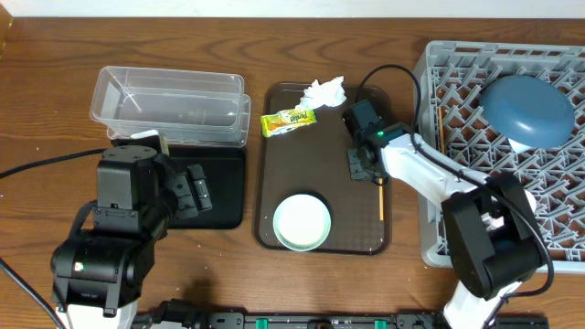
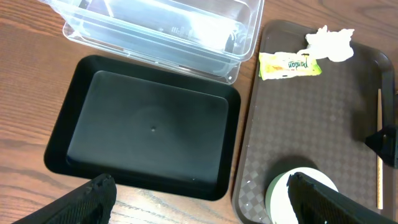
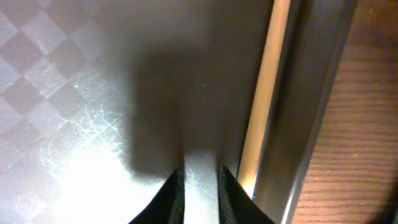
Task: Sort waste into correct bins and load items into the dishwasher rack
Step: 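Reach the right gripper to the second chopstick and grasp it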
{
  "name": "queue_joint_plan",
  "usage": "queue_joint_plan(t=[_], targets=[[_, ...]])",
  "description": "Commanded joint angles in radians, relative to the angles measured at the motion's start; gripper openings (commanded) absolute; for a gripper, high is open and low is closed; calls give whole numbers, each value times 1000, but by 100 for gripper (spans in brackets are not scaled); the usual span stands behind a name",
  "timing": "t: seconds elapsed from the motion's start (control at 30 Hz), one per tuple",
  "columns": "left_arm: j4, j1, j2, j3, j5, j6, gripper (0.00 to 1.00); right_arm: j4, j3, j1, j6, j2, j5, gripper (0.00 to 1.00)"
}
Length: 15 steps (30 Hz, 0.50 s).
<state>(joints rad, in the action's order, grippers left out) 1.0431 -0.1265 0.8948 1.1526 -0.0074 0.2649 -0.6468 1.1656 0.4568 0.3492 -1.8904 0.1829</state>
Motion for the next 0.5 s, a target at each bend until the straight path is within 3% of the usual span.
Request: queue_joint_plan(t=[0.0, 0.47], targets=[[0, -3, -1, 11, -12, 2, 90, -5, -2, 1, -17, 60, 45, 21], [0, -3, -1, 11, -12, 2, 90, -14, -23, -57, -13, 29, 35, 24]])
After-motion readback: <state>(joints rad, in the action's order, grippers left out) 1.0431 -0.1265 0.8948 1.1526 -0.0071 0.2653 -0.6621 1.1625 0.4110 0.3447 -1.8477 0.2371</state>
